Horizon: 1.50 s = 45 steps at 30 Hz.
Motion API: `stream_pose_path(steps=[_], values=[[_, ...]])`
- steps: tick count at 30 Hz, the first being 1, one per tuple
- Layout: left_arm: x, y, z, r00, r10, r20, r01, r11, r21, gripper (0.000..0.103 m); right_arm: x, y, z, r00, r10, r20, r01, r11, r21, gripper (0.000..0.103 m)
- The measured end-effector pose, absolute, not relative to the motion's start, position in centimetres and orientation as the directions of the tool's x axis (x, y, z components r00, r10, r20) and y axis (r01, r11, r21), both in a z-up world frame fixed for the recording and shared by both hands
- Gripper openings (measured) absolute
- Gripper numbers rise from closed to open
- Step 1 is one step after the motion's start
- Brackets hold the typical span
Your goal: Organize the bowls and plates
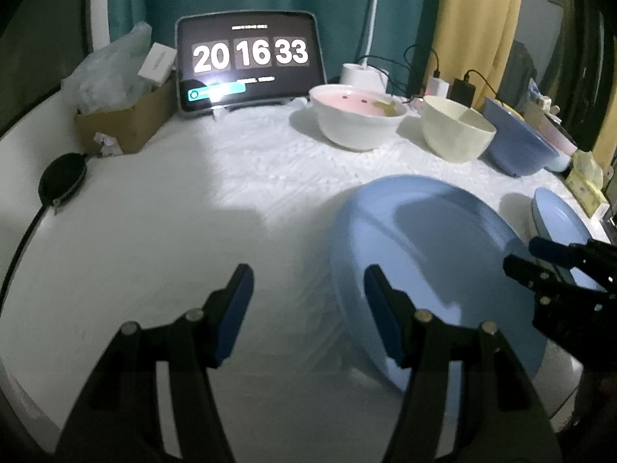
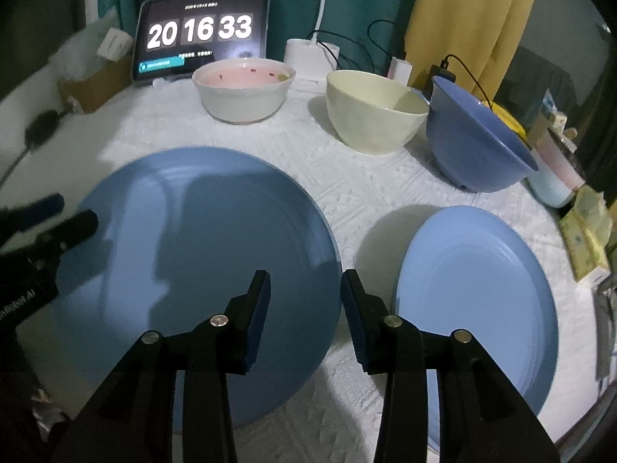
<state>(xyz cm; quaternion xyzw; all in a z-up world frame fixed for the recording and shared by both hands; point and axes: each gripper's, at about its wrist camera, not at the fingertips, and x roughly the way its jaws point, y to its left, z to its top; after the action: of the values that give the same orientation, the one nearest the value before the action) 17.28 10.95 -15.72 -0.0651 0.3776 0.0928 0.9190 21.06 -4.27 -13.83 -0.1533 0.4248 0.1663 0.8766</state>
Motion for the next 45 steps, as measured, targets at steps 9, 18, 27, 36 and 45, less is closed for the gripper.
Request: stream_pose_path(steps=[9,18,27,36,45], values=[[17.3,11.1,-15.8,0.698,0.112,-0.707,-0.201,0.979,-0.043,0.051,20.7,-3.0,-14.4,0.608,0.133,-0.783,-0.442,0.876,-0.194,0.059],[17.2,11.8,-15.8,0.694,0.121,-0.71,-0.213,0.976,-0.043,0.043,20.9,-2.7,-13.9,0.582,0.206,-0.787,-0.472,0.873,-0.121,0.059],[17.2,12.3,-16.2,0.684,0.123,-0.719,-0.218,0.975,-0.042,0.03,21.8,-2.9,-13.9,0.564,0.245,-0.789,-0.457,0.888,-0.051,0.059],[17.8,12.1,-16.7,0.673,0.093,-0.734,-0.195,0.979,-0.054,0.02,22.7,-3.8,-14.8,0.528,0.245,-0.813,-0.425,0.905,-0.003,0.026],[17.5,11.5,-15.8,0.688,0.1,-0.719,-0.19,0.981,-0.046,0.02,22.5,-4.6,-13.9,0.532,0.274,-0.801,-0.423,0.906,0.029,0.015]])
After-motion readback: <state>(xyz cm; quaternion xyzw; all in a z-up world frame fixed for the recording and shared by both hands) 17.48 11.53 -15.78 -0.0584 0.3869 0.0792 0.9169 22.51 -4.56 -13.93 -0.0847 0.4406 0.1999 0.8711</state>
